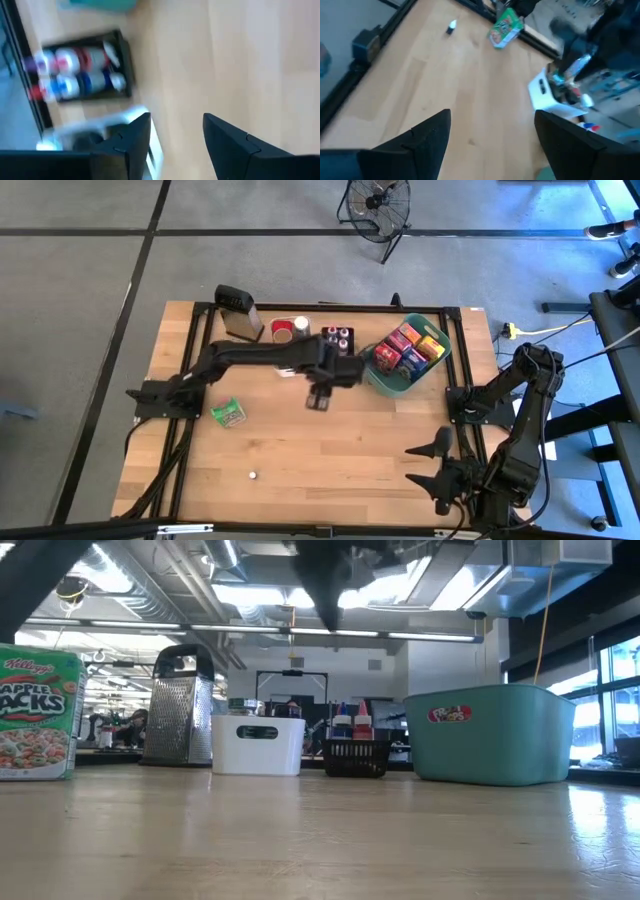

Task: Pick & Place Kitchen Items
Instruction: Put the green cereal box into the green bin

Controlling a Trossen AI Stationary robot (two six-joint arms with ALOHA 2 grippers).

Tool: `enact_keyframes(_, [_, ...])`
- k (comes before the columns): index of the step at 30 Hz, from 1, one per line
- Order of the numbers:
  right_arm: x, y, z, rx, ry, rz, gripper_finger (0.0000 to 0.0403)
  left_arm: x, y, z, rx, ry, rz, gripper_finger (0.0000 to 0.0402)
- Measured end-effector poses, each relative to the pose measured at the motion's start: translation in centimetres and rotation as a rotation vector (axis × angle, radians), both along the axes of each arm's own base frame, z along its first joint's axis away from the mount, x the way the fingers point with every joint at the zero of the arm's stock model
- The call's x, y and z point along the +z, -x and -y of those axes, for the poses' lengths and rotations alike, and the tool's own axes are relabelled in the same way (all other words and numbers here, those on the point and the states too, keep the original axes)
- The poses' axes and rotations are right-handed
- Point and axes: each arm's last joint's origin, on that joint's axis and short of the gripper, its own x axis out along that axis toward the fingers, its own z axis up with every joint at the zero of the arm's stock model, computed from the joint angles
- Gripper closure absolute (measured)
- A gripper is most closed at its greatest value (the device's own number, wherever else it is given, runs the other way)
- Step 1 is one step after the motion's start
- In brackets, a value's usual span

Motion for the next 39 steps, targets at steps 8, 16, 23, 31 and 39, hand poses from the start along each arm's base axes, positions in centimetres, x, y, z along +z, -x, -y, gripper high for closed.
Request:
enact_keyframes(8, [0.3, -0.4, -1.0, 0.013, -0.14, 0.022, 0.0112, 1.5, 2.0, 5.2, 0.043, 0.199, 0.003, 0.0222])
enact_keyframes(16, [0.7, -0.6, -2.2, 0.087, -0.323, -0.052, 0.0112, -0.2, 1.8, 6.5, 0.135, 0.227, -0.049, 0.0174])
enact_keyframes(23, [0.7, -0.6, -2.4, 0.111, -0.353, -0.085, 0.0112, -2.9, 1.9, 5.8, 0.158, 0.208, -0.153, 0.0118])
enact_keyframes(31, [0.4, -0.4, -2.2, 0.111, -0.307, -0.104, 0.0111, 1.5, 4.6, 6.5, 0.135, 0.299, -0.059, 0.0114])
enact_keyframes(39, [0.4, -0.4, -2.2, 0.116, -0.322, -0.123, 0.0111, 7.4, 9.5, 8.2, 0.175, 0.175, 0.174, 0.0114])
